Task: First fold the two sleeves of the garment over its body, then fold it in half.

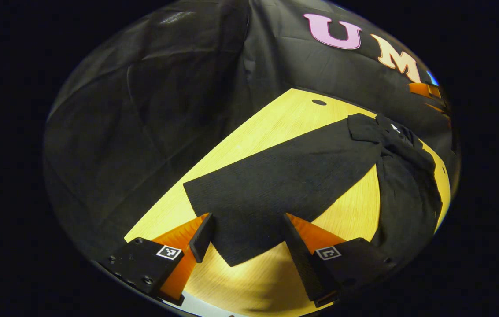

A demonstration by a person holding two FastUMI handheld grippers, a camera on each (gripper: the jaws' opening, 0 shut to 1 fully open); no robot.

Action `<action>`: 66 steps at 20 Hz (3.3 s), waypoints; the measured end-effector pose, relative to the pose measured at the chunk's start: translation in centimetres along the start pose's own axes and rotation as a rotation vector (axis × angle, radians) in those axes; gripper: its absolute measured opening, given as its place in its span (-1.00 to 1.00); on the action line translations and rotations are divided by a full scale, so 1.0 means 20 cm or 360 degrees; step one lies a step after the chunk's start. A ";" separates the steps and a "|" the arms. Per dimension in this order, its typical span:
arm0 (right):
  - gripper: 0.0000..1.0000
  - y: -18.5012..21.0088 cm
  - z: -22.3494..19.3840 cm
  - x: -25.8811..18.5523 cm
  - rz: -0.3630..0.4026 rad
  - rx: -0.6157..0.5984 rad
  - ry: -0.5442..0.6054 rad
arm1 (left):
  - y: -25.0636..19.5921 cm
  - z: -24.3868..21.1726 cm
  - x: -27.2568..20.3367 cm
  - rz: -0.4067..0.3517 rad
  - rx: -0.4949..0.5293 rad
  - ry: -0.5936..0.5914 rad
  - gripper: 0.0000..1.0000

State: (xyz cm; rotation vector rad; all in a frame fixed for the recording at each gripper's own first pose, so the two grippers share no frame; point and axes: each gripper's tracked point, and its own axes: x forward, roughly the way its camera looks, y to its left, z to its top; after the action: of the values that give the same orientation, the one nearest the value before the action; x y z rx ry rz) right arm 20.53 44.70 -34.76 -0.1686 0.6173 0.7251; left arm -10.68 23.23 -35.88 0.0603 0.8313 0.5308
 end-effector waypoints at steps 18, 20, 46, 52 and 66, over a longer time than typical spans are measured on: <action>0.96 -0.85 -0.35 -1.16 -0.0580 0.0197 -0.0051 | -0.18 0.00 0.01 -0.0130 0.0258 0.0031 -0.99; 0.96 -0.88 -0.47 -1.22 -0.0610 0.0268 -0.0005 | -0.18 0.00 0.01 -0.0101 0.0309 0.0052 -1.00; 0.95 -1.27 -0.92 -1.55 -0.0768 0.0665 0.0132 | -1.38 0.85 -0.33 -0.0593 0.0537 -0.0404 -1.00; 0.96 -1.26 -1.01 -1.57 -0.0740 0.0623 0.0222 | -1.84 0.86 -0.31 -0.0782 0.0672 -0.0414 -1.00; 0.96 -1.23 -1.15 -1.53 -0.0692 0.0632 0.0347 | -2.60 0.74 -0.28 -0.1052 0.0769 -0.0419 -1.00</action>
State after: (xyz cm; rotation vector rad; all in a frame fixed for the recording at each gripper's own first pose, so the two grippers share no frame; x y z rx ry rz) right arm 8.24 0.89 -37.15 -0.0107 0.8852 0.1562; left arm 18.94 -22.33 -35.17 0.2811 0.6548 -0.3029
